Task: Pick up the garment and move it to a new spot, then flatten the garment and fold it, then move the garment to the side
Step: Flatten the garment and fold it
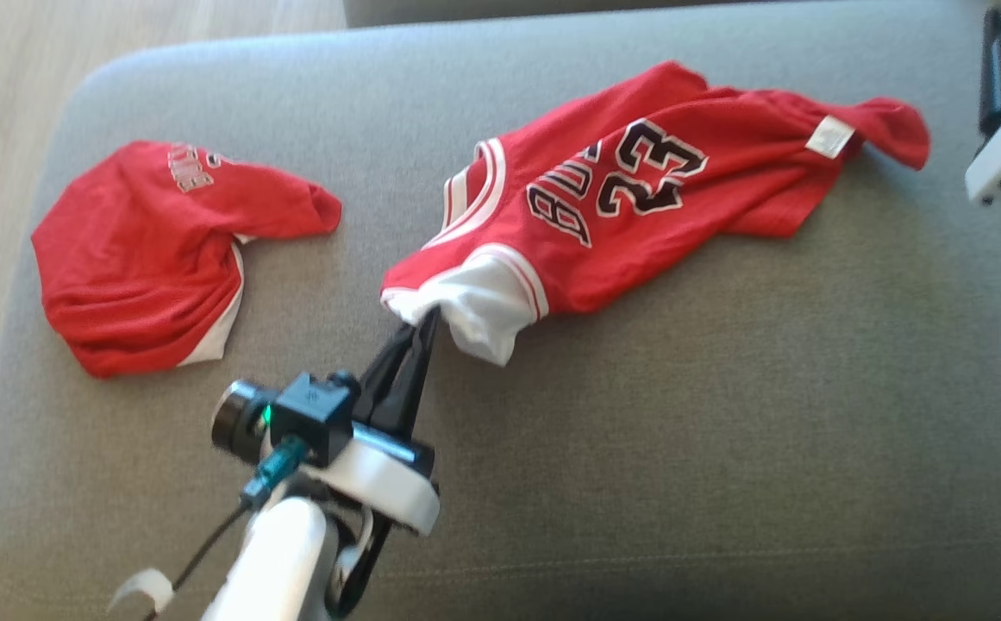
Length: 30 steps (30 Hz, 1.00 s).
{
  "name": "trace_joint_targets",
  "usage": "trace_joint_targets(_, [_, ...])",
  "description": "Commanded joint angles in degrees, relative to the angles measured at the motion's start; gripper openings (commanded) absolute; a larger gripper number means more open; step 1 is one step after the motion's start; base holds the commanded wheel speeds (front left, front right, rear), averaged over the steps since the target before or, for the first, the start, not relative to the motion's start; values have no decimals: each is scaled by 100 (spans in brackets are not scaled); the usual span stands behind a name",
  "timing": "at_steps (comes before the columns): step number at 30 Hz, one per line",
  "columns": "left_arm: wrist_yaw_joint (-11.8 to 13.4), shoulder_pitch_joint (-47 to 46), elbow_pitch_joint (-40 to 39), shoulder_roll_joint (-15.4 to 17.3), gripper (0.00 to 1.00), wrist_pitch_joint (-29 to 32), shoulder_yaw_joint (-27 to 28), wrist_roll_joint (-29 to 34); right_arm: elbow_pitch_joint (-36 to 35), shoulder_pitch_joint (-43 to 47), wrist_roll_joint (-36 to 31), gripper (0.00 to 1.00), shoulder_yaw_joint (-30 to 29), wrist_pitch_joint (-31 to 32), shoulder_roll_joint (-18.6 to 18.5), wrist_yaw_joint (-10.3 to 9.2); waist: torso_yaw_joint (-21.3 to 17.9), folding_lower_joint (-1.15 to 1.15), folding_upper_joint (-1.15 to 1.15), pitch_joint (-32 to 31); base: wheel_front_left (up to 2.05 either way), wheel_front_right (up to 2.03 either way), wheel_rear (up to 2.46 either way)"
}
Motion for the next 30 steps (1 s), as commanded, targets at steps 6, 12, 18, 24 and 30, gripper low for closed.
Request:
trace_joint_targets(6, [11,276,324,59,100,-29,153,-47,-1278,1127,621,100,105,-53,358,-1,-86,0,0,-369,0,0,0])
trace_joint_targets(12, [305,472,251,59,100,-29,314,-336,-2675,2556,863,100,-63,-53,800,-1,-121,0,0,-483,0,0,0])
trace_joint_targets(18, [893,675,-700,59,100,-29,523,-815,-3588,3690,886,100,-399,-37,1345,-1,-98,0,0,-428,0,0,0])
trace_joint_targets(24, [906,613,-1210,59,100,-29,327,-769,-3796,4005,944,100,-321,197,1489,-1,23,0,0,-206,0,0,0])
trace_joint_targets(30, [871,421,-1393,59,100,-29,225,-791,-3183,3485,1168,100,-349,426,1502,-1,229,0,0,139,0,0,0])
